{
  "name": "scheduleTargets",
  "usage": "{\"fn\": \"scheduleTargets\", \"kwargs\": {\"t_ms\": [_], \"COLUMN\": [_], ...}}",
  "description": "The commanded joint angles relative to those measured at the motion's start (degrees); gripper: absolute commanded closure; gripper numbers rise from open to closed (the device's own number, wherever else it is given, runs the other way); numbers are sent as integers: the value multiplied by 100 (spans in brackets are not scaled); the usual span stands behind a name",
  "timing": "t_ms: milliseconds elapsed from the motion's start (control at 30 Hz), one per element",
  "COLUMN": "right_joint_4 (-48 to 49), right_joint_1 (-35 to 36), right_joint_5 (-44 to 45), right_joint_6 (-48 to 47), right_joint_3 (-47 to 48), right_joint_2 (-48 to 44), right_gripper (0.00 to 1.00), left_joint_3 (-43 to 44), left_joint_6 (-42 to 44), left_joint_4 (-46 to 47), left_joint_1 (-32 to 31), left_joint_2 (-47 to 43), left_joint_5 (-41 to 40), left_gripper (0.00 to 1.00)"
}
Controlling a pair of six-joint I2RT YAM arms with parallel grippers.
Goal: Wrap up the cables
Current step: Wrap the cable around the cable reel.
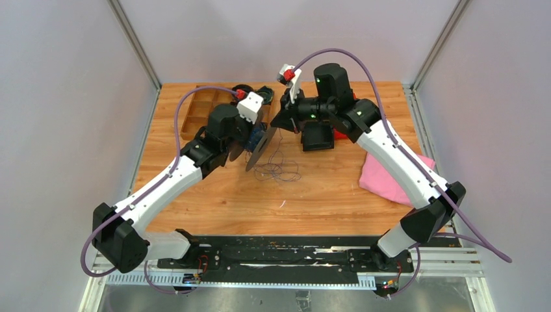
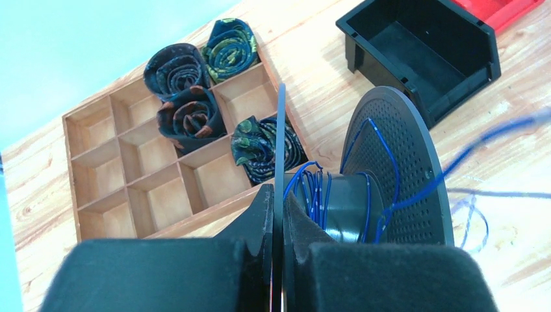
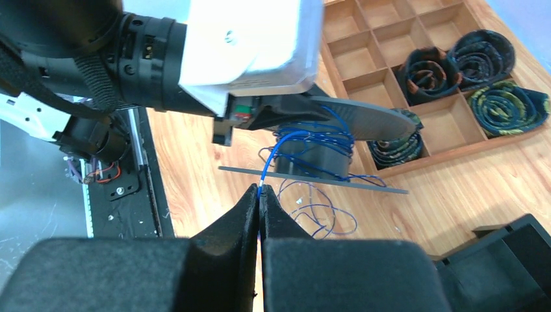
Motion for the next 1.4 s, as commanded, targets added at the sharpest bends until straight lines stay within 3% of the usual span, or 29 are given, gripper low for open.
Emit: {"fn": "scheduleTargets", "kwargs": {"t_ms": [0, 667, 1067, 1367], "right_joint_4": [-23, 193, 1053, 1932], "right_joint_1": [-263, -1743, -1903, -1901], "right_joint_5": [186, 146, 202, -438], "right_joint_6": [81, -379, -377, 129], "right_joint_3": [160, -554, -1718, -2494], "right_joint_2": [-23, 106, -3, 61], "right_gripper": [99, 100, 99, 99], "left_joint_3": [39, 114, 518, 552], "left_joint_6": [228, -23, -1582, -3287], "left_joint_4": [508, 385, 467, 1178], "left_joint_1": [-57, 12, 711, 1332], "left_joint_2": [-233, -373, -401, -343], "left_joint_5": [277, 1832, 3183, 3920], "left_gripper": [100, 100, 100, 100]}}
